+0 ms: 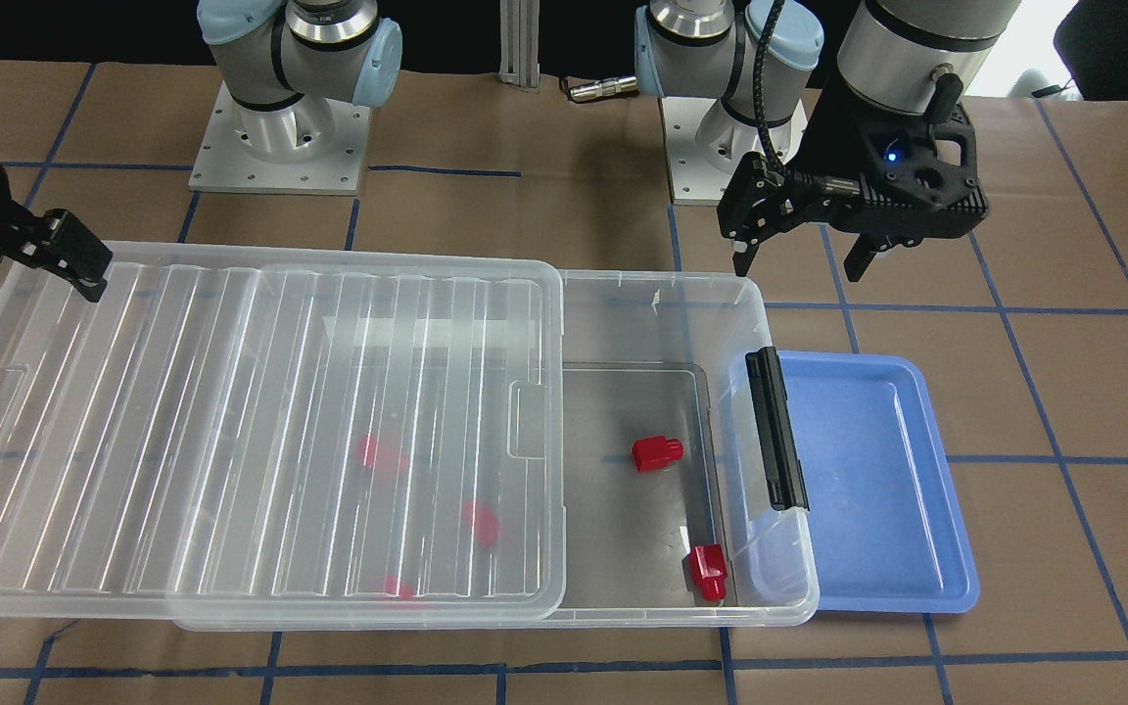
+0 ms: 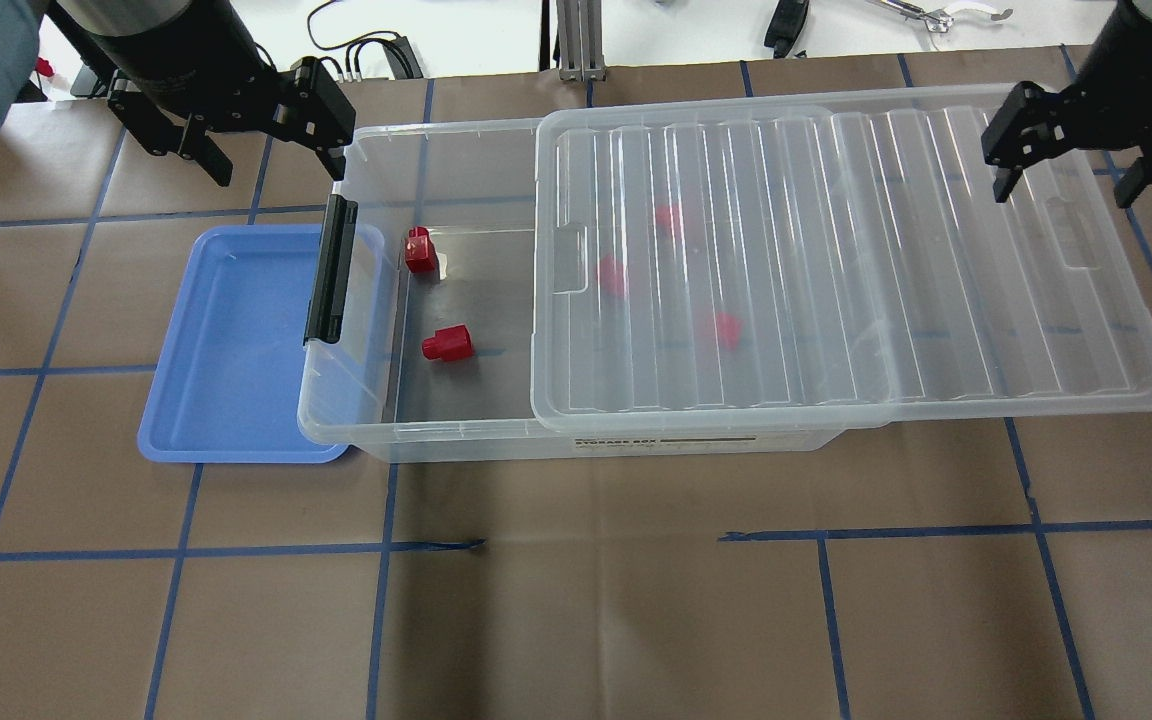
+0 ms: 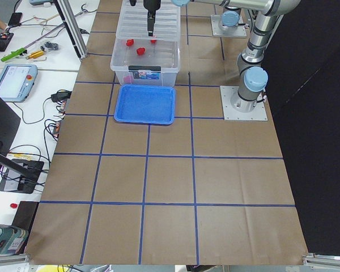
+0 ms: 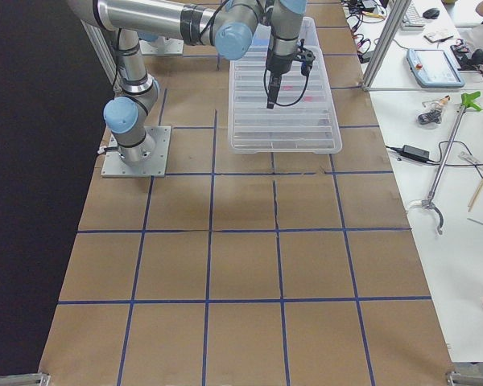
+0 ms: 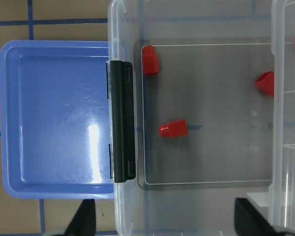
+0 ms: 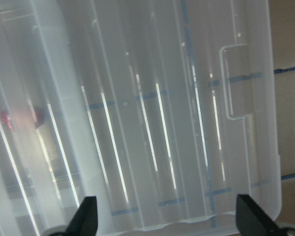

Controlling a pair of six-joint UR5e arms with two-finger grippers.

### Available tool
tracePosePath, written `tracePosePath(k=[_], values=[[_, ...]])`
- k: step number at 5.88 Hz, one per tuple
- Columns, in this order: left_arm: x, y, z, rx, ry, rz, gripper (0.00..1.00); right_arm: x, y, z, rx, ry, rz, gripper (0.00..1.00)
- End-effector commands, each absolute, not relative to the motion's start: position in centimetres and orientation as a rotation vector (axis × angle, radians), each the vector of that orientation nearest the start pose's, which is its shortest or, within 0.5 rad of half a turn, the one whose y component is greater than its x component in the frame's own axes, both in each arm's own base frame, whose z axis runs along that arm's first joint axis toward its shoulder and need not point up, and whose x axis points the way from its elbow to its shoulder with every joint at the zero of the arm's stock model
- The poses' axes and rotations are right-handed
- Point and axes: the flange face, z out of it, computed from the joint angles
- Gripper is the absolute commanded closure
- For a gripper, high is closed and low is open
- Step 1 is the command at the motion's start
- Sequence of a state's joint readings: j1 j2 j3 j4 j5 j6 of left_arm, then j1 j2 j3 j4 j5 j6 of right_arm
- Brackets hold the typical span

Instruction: Place red block in blue tray from box

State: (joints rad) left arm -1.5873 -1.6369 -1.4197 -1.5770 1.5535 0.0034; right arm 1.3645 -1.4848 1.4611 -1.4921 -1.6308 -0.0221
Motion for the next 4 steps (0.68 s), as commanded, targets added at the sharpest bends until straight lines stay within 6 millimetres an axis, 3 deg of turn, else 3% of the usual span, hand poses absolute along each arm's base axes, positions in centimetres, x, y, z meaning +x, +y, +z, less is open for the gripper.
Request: tracePosePath(k=[1, 2, 4], values=[[-14.3, -52.5, 53.0, 0.037, 3.157, -0.131, 0.02, 7.6, -54.1, 51.2, 0.311, 3.111, 0.053, 0.0], [-14.4, -53.0, 52.5, 0.251, 3.152, -0.102, 0.02, 9.1, -53.9, 51.6, 0.295, 3.08, 0.046, 0.0], [-18.3, -52.7, 47.3, 0.979, 3.024, 0.056, 0.03, 11.0, -53.4, 51.7, 0.23, 3.147, 0.053, 0.0]])
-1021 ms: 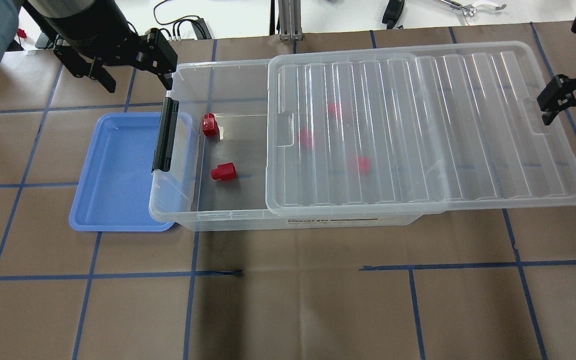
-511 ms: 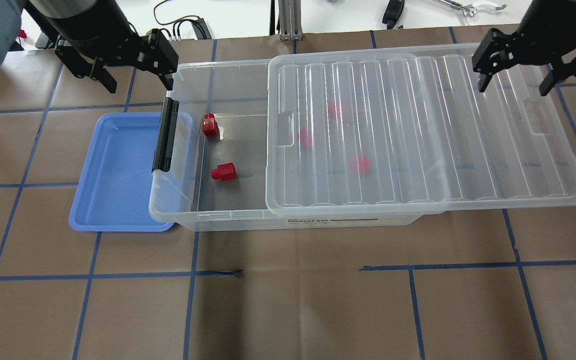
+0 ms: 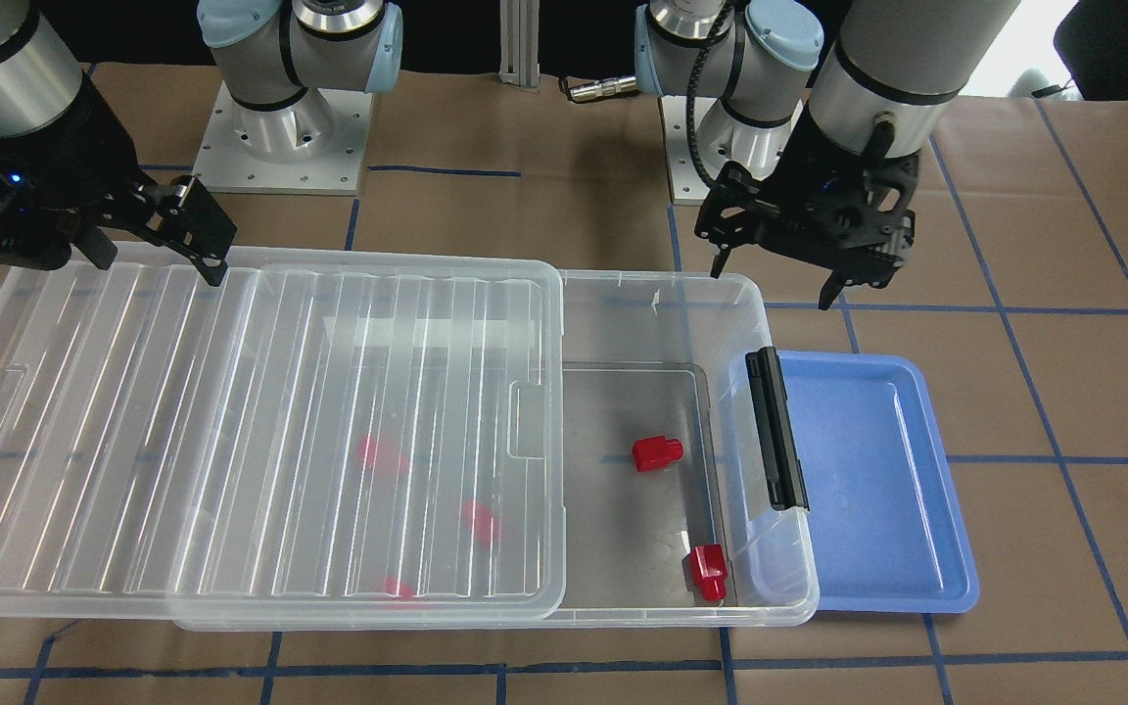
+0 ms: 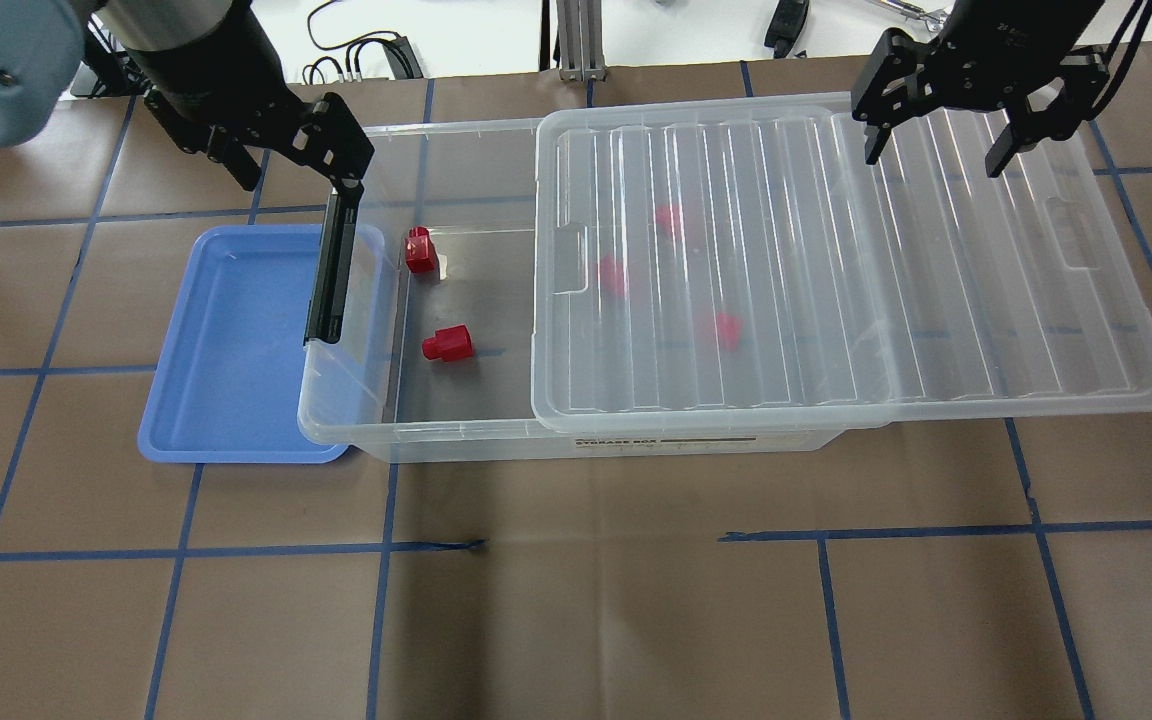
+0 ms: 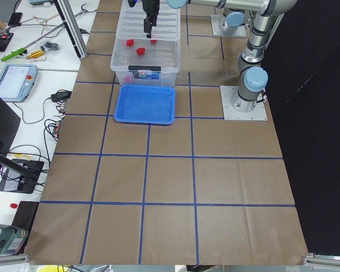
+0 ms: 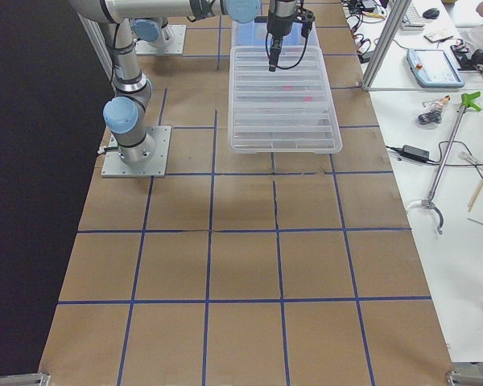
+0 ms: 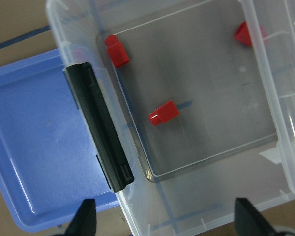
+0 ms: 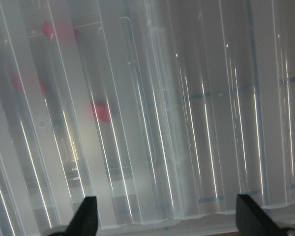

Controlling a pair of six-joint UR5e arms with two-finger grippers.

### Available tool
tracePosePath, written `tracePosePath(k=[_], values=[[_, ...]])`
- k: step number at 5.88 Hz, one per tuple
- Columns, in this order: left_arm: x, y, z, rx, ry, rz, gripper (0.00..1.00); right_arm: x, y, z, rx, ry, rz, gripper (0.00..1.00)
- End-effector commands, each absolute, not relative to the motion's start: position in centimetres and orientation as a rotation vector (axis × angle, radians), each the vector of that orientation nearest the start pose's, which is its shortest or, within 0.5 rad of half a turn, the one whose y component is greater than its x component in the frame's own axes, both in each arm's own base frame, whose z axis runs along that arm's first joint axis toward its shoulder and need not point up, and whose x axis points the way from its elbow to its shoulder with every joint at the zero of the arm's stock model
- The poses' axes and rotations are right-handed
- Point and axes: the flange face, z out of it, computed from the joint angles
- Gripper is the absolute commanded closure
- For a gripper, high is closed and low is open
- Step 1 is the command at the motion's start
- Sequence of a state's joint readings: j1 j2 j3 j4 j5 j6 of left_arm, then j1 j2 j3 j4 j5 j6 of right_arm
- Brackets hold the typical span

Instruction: Place red block in blue tray from box

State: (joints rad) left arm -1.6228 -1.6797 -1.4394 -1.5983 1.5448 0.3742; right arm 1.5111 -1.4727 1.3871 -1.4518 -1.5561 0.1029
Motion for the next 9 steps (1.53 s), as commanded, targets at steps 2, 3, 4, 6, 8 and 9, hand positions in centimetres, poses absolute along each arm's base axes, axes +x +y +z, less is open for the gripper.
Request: tracePosePath(k=[2, 3, 4, 6, 8, 9], values=[[-18.8, -54.1, 41.9, 1.885, 2.601, 0.16, 0.03, 11.3, -53.4, 51.4, 0.215, 3.15, 0.06, 0.0], [-18.0, -56.5, 38.0, 2.01, 2.451, 0.174, 0.04, 11.3, -53.4, 51.4, 0.213, 3.15, 0.062, 0.0], [-18.5, -58.2, 33.8, 2.145, 2.325, 0.153, 0.03, 11.5, -53.3, 51.7, 0.201, 3.151, 0.05, 0.0], [-18.8, -59.3, 26.9, 2.183, 2.288, 0.108, 0.06, 12.9, -53.1, 51.5, 0.16, 3.155, 0.042, 0.0], [-19.1, -58.6, 23.5, 2.205, 2.284, 0.084, 0.05, 12.9, -53.3, 51.6, 0.157, 3.157, 0.035, 0.0], [-19.2, -57.9, 21.6, 2.177, 2.339, 0.122, 0.05, 12.9, -53.3, 51.6, 0.16, 3.155, 0.035, 0.0]])
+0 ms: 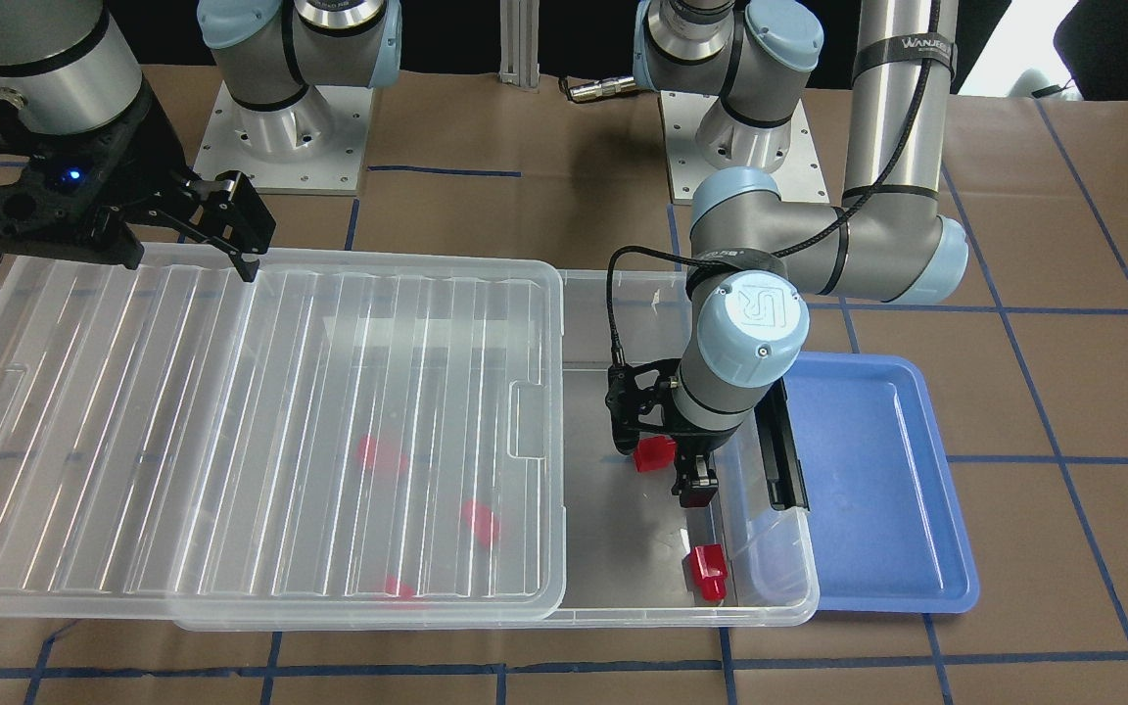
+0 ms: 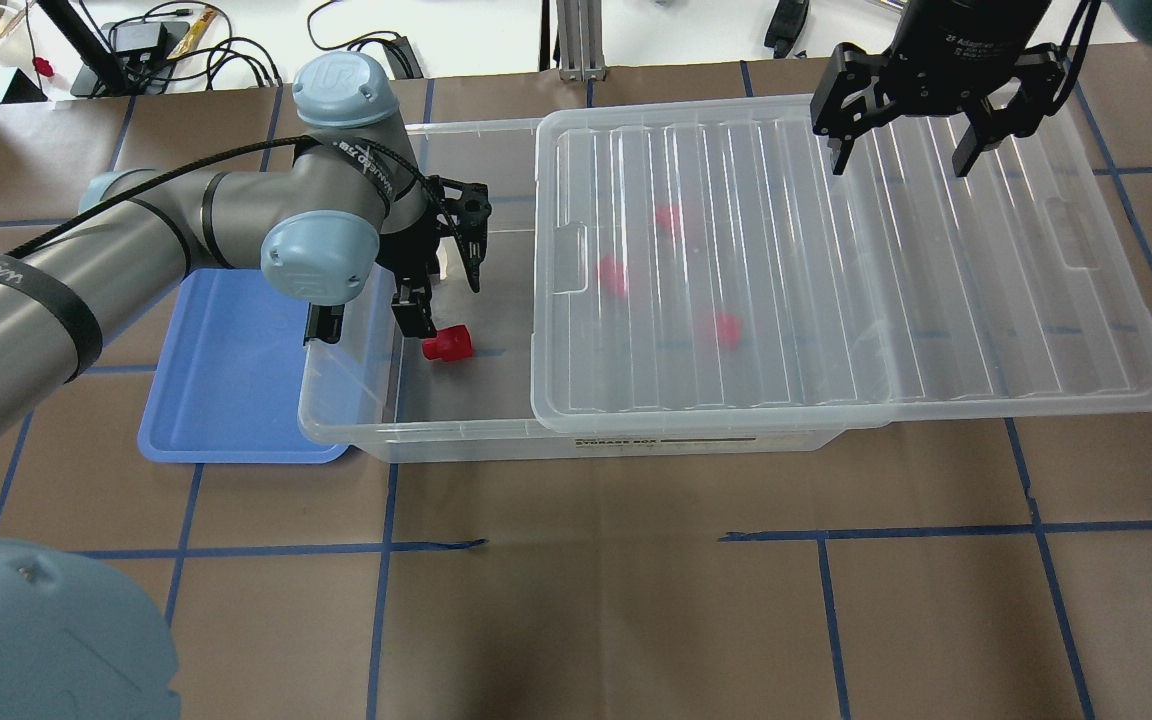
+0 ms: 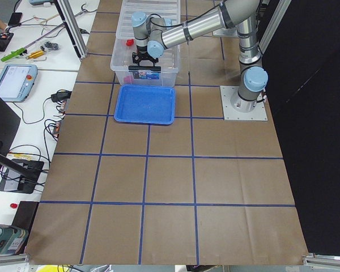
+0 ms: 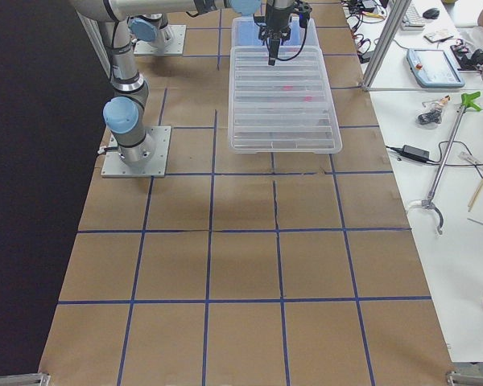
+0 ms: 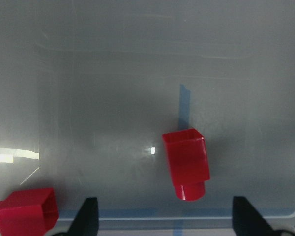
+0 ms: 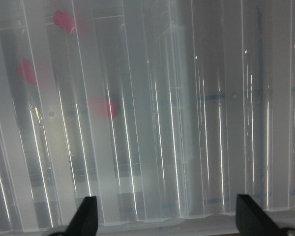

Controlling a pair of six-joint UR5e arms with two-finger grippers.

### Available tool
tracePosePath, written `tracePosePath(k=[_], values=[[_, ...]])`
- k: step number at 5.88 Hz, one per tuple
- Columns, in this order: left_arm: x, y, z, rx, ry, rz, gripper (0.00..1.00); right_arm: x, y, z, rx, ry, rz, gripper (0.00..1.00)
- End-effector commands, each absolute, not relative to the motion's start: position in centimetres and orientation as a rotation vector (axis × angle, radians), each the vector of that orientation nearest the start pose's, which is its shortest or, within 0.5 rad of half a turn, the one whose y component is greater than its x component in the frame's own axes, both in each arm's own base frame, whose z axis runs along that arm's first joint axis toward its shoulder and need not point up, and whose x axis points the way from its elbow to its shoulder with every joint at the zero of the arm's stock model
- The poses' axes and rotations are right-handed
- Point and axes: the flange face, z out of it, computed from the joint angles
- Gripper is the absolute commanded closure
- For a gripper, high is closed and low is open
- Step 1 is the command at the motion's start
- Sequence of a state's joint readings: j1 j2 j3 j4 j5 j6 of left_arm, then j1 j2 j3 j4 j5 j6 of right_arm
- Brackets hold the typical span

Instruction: Place red block in blue tray from box

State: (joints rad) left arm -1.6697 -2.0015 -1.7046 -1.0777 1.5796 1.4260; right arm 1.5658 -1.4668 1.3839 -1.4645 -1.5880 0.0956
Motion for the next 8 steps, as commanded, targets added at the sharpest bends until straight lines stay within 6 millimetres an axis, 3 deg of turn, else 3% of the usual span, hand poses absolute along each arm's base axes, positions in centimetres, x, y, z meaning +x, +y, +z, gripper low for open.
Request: tracePosePath(k=[1, 2, 3, 4, 5, 6, 7, 8], values=[[-19.6, -56.5, 20.0, 2.189, 2.34, 0.113, 0.05, 12.9, -53.3, 51.5, 0.157, 3.155, 0.035, 0.0], [-19.1, -55.9, 19.0, 2.177, 2.344, 0.083, 0.1, 12.9, -53.3, 51.5, 0.157, 3.155, 0.035, 0.0], [-19.3, -55.8, 18.4, 2.19, 2.357, 0.082, 0.27, 12.8, -53.3, 51.4, 0.162, 3.155, 0.038, 0.0], [-19.2, -55.8, 18.3, 2.191, 2.358, 0.087, 0.76, 12.8, -53.3, 51.3, 0.162, 3.157, 0.042, 0.0], [-19.2, -56.2, 19.3, 2.181, 2.35, 0.065, 0.97, 12.8, -53.3, 51.3, 0.16, 3.155, 0.042, 0.0], [-19.4, -56.3, 21.6, 2.166, 2.34, 0.023, 1.0, 12.8, -53.3, 51.2, 0.159, 3.155, 0.045, 0.0], [-18.8, -56.6, 26.9, 2.096, 2.385, -0.017, 1.0, 12.9, -53.3, 51.2, 0.157, 3.154, 0.045, 0.0], [-19.5, -56.7, 33.0, 2.115, 2.39, -0.01, 1.0, 12.9, -53.3, 51.1, 0.155, 3.154, 0.047, 0.0]])
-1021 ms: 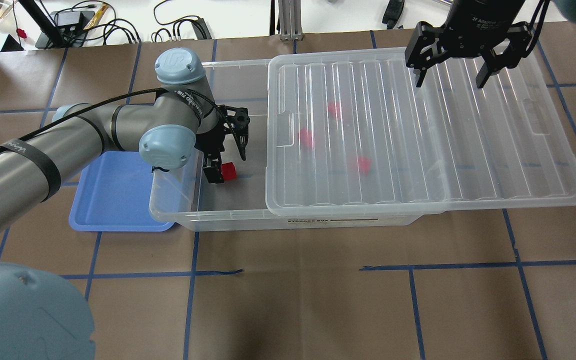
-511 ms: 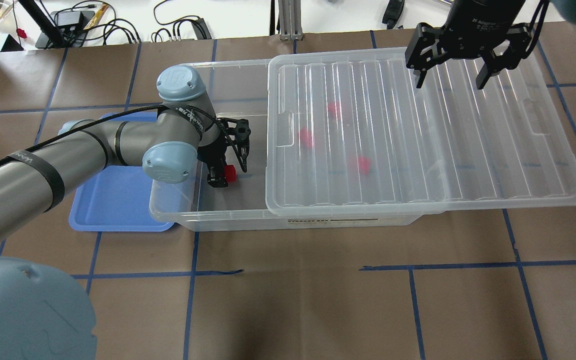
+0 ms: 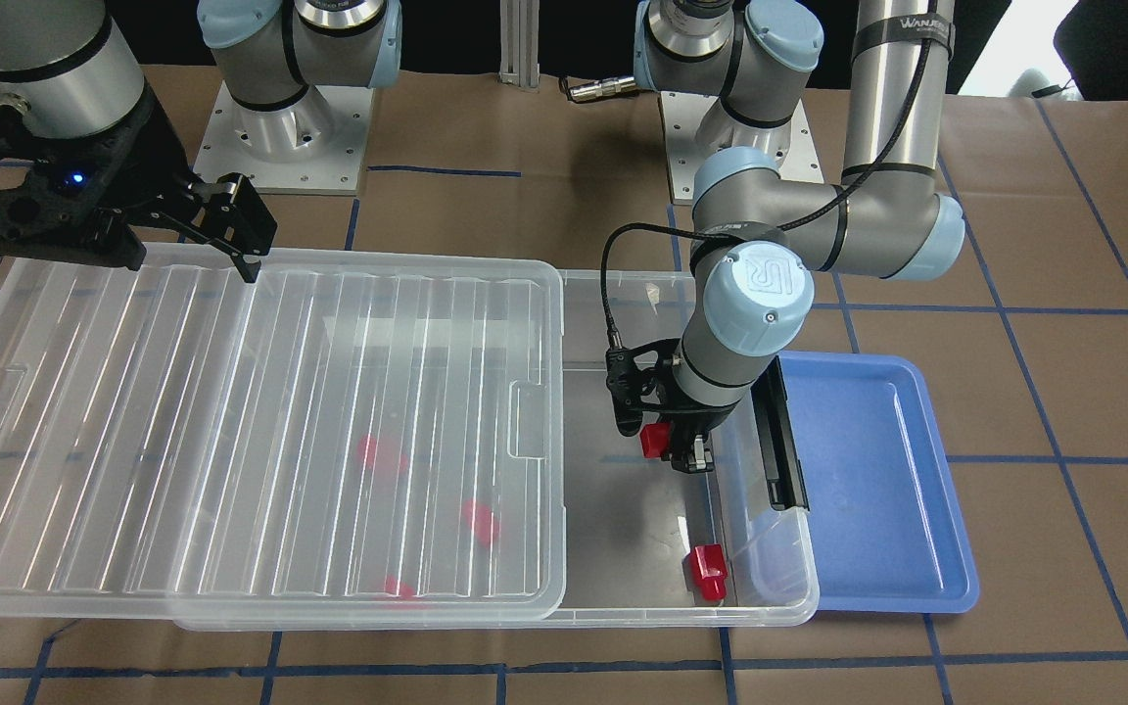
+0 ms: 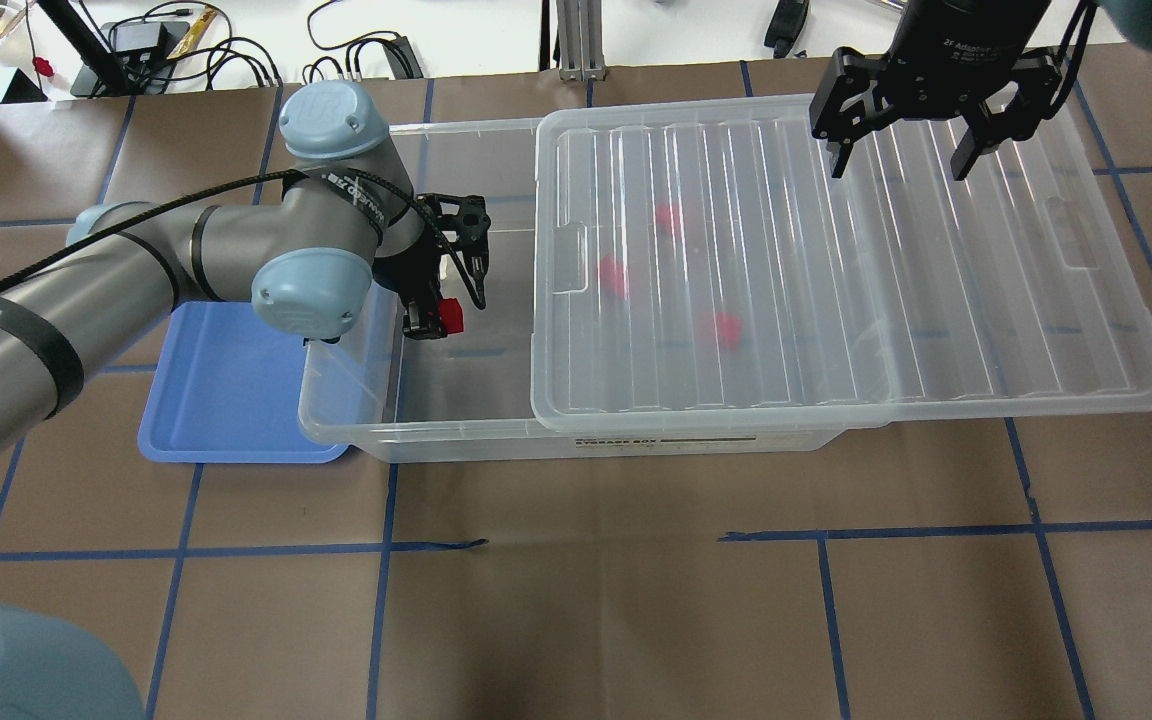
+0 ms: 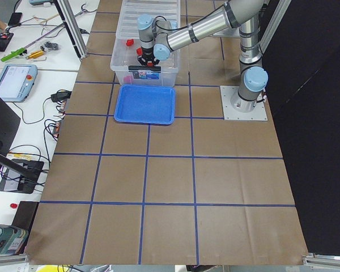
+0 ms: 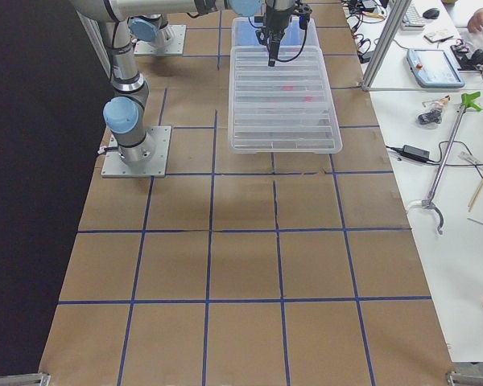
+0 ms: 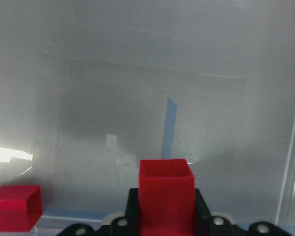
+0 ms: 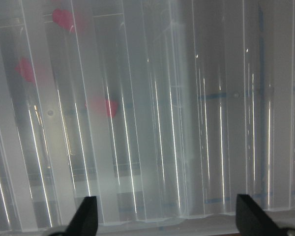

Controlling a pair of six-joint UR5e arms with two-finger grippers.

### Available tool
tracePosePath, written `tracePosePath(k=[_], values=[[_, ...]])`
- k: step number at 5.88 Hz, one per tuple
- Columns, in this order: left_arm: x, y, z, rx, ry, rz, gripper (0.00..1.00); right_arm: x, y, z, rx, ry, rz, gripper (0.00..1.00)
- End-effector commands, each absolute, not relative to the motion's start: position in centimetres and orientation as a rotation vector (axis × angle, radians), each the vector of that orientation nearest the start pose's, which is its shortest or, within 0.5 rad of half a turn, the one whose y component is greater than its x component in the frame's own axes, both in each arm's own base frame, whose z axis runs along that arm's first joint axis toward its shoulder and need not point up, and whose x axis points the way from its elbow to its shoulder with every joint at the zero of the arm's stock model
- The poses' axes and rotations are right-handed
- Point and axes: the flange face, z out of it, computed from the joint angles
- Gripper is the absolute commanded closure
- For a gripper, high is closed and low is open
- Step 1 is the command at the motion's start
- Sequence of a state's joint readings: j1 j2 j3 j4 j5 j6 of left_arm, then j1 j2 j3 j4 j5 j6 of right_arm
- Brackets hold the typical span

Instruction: Place red block in blue tray from box

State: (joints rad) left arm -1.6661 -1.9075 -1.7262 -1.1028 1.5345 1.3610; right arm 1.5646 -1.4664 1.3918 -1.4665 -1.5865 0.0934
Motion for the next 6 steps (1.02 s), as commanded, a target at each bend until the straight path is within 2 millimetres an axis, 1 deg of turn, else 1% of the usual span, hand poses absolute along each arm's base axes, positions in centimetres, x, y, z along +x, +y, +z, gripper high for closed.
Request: tracePosePath(k=[1, 2, 3, 4, 5, 6], values=[[-19.1, -56.5, 39.3, 2.103, 2.413, -0.048, 1.0, 12.9, -53.3, 51.1, 0.155, 3.153, 0.047, 0.0], [-17.9, -55.5, 44.0, 2.077, 2.41, -0.084, 1.0, 12.7, -53.4, 51.1, 0.152, 3.154, 0.047, 0.0], [-12.1, -56.6, 44.6, 1.965, 2.485, -0.105, 1.0, 11.4, -53.7, 51.0, 0.126, 3.159, 0.046, 0.0], [-4.9, -58.2, 43.3, 1.892, 2.548, -0.092, 1.0, 7.5, -54.4, 51.0, 0.058, 3.16, 0.049, 0.0], [0.7, -59.9, 42.3, 1.822, 2.56, -0.128, 0.99, 0.8, -54.8, 50.8, 0.067, 3.156, 0.062, 0.0], [5.1, -59.2, 39.5, 1.982, 2.476, -0.073, 0.99, -5.6, -54.6, 50.5, 0.043, 3.165, 0.082, 0.0]])
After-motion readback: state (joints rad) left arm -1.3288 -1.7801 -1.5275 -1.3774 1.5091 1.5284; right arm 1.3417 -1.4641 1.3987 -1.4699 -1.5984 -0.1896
